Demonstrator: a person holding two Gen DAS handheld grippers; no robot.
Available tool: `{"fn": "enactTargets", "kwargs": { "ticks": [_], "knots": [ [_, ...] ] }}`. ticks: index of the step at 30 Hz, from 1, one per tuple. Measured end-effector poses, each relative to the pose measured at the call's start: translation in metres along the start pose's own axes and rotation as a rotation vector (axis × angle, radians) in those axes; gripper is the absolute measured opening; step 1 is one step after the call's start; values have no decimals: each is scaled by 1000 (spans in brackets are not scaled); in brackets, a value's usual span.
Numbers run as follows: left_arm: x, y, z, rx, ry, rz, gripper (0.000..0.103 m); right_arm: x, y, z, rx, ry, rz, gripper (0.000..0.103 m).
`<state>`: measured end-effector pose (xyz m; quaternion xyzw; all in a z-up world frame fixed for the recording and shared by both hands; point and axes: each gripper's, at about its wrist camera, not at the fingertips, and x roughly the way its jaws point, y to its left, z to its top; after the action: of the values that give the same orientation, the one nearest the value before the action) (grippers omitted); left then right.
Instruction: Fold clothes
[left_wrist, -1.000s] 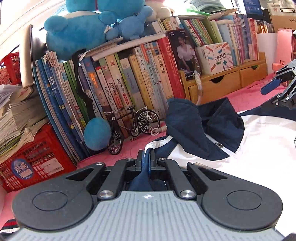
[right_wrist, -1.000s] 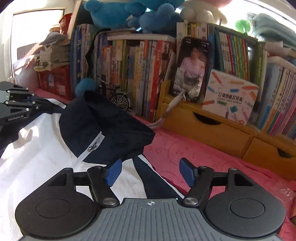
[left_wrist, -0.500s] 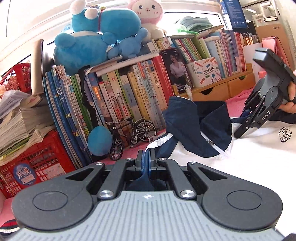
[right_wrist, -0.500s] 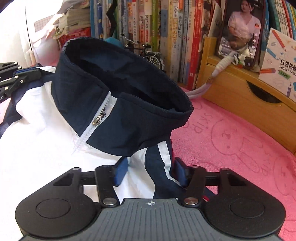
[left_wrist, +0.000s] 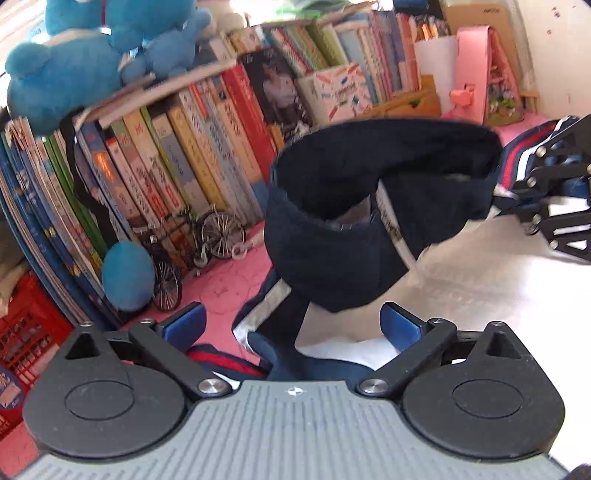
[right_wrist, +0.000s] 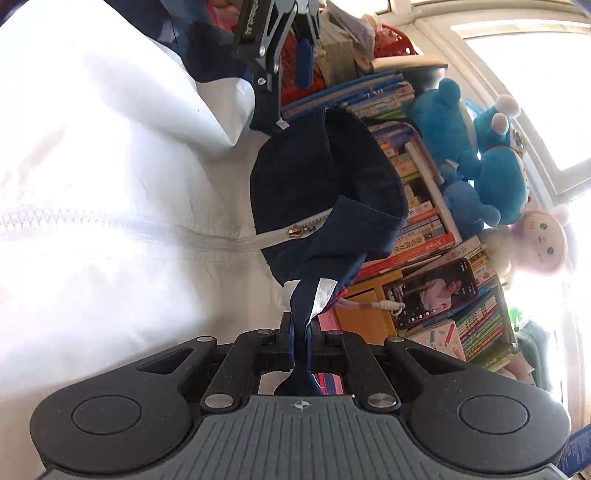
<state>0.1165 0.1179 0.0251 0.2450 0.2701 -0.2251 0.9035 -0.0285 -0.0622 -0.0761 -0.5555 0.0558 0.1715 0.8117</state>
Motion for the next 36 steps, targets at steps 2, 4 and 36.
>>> {"fn": "enactTargets", "kwargs": {
  "ticks": [2,4,36],
  "knots": [
    [15,-9,-10,-12,51,45,35,1,-8,-2,61,24,26,8],
    [12,-16,-17,-13,27,56,24,7,-31,-5,208,41,153,14],
    [-46,-3,20,-161,-182,9,89,-8,-63,-2,-100,-5,-466,8]
  ]
}}
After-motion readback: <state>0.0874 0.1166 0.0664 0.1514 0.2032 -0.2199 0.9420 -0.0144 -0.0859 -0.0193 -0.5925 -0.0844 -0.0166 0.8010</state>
